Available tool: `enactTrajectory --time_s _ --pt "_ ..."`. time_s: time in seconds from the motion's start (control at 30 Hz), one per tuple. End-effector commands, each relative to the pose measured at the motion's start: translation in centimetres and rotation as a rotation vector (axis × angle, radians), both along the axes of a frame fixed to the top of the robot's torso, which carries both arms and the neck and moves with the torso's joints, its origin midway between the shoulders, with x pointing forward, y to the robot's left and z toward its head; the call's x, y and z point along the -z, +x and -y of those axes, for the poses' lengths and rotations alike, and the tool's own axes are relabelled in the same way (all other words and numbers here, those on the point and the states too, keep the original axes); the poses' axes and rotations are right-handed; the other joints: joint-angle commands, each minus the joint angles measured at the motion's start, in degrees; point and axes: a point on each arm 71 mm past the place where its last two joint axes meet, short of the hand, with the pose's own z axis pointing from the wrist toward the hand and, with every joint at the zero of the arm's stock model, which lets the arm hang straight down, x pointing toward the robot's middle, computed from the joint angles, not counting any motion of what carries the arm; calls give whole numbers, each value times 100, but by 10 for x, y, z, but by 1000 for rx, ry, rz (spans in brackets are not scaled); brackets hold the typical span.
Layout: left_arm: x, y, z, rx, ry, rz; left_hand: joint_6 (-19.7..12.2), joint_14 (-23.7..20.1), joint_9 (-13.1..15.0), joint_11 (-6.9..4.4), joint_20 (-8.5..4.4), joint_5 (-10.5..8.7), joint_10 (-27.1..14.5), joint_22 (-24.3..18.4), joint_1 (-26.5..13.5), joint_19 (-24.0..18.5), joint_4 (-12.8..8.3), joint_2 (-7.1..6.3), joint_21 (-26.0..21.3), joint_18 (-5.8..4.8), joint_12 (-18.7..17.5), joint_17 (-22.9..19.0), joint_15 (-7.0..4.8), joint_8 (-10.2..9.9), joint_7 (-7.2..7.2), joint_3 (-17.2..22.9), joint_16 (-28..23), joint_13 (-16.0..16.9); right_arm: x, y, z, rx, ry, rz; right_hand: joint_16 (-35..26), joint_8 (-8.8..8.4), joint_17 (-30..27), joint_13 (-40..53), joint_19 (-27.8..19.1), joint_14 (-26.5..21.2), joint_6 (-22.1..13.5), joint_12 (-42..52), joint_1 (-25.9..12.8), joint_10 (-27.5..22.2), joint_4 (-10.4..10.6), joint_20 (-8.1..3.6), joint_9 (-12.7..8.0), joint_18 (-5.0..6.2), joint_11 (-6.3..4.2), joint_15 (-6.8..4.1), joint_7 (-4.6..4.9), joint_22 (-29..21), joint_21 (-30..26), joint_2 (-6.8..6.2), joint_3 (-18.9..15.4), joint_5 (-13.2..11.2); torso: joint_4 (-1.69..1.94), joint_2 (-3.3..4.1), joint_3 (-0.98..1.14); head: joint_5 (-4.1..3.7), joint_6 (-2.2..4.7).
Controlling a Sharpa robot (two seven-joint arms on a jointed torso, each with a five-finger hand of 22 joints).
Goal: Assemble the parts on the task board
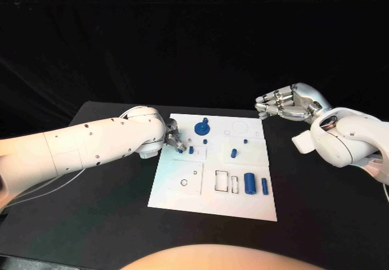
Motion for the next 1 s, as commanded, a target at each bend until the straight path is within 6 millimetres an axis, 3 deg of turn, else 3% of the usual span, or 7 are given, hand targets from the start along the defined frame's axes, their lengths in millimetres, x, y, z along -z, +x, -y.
enactTrajectory --time_s 0.03,0.2,0.4,0.77,1.0 --pt "2 -1 2 16 7 -18 69 593 -77 28 -11 12 -16 240 -96 43 154 -10 33 -101 35 1508 -34 27 5 -371 18 15 0 -1 -2 -16 0 -2 -26 -8 -9 -9 -10 -51 -50 6 -40 -53 -31 41 7 -14 -1 1 -6 -10 -22 38 5 30 -2 -1 -1 0 2" --pt "3 -1 1 13 10 -19 94 593 -264 44 -9 7 -33 252 31 50 437 60 32 -103 49 1508 -42 38 18 -1246 18 12 0 -1 -1 -15 -1 -3 -27 -8 -12 -9 -11 -55 -52 5 -48 -54 -30 42 7 -14 1 3 -5 -15 -24 37 0 30 1 0 -1 -6 5" --pt "2 0 -2 6 12 -11 114 593 -403 44 -7 15 -45 259 114 54 683 162 31 -103 41 1508 -27 53 32 -1730 18 -9 0 -1 -1 -13 -1 -3 -31 -12 -22 -10 -15 -69 -63 3 -71 -63 -30 46 6 -16 8 9 1 -31 -33 32 -17 32 4 1 -1 -8 22" --pt "-2 0 -3 -15 -16 27 108 593 -518 54 0 19 -77 228 128 34 707 244 8 -95 0 1508 -19 60 42 -2076 18 -69 1 -1 0 -11 -2 -5 -36 -15 -37 -11 -27 -95 -75 1 -94 -73 -34 53 4 -19 15 19 7 -53 -49 32 -36 38 -5 4 -4 -12 38" --pt "-9 0 -7 -65 -81 78 74 593 -646 75 14 14 -158 131 -85 -24 721 309 -59 -72 -104 1508 -4 78 65 -2618 18 -214 1 -1 0 -6 -3 -6 -36 -17 -44 -11 -33 -106 -82 0 -104 -80 -37 56 4 -19 18 23 11 -64 -56 33 -45 44 -2 2 -3 -21 48"
